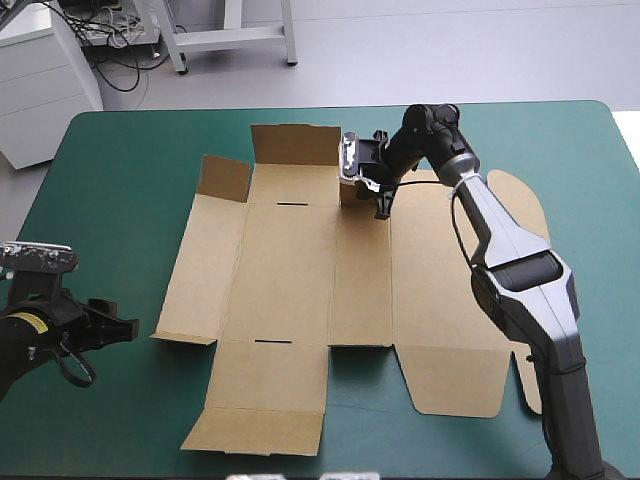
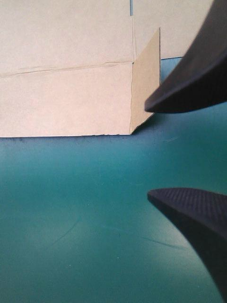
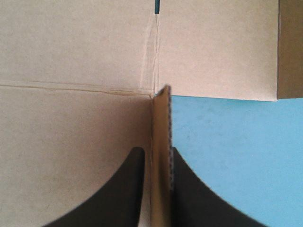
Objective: Fold the box
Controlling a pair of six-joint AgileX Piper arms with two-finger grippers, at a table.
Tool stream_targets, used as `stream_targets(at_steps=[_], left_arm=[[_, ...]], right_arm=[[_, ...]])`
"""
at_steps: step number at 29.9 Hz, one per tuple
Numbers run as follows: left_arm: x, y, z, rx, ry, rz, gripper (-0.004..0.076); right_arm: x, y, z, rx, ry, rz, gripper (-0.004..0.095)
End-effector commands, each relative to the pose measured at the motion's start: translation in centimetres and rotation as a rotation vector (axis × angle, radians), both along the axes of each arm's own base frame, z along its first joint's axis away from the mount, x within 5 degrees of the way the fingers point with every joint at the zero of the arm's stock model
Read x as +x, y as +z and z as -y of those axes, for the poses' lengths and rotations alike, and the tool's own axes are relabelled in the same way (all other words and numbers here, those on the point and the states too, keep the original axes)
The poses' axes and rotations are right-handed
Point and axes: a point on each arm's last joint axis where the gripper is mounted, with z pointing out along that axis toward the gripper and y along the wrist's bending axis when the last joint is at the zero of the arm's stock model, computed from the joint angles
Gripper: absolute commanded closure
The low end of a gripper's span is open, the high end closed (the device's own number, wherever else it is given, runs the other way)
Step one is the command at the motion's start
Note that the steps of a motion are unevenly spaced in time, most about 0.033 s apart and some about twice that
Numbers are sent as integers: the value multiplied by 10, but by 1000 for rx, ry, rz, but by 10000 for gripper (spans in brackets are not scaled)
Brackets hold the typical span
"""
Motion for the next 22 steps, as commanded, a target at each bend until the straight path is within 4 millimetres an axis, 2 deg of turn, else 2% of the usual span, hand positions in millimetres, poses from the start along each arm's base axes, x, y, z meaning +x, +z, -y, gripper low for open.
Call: stream_targets(at_steps=[1, 4, 6, 13, 17, 22], left_arm=[[2, 12, 1, -10, -1, 73, 380], [2, 11, 1, -10, -1, 65, 380], [1, 11, 1, -10, -1, 63, 379], [2, 11, 1, -11, 0, 59, 379], [8, 9, 4, -46, -10, 38, 379], [27, 8, 10, -100, -34, -6, 379]], right_arm=[[-12, 45, 0, 68, -12, 69, 568], [-12, 48, 1, 84, -70, 64, 406], [-13, 53, 2, 89, -83, 70, 370], [-23, 97, 16, 106, -244, 146, 372], [-34, 134, 31, 138, -454, 178, 372], [-54, 179, 57, 215, -733, 245, 372]])
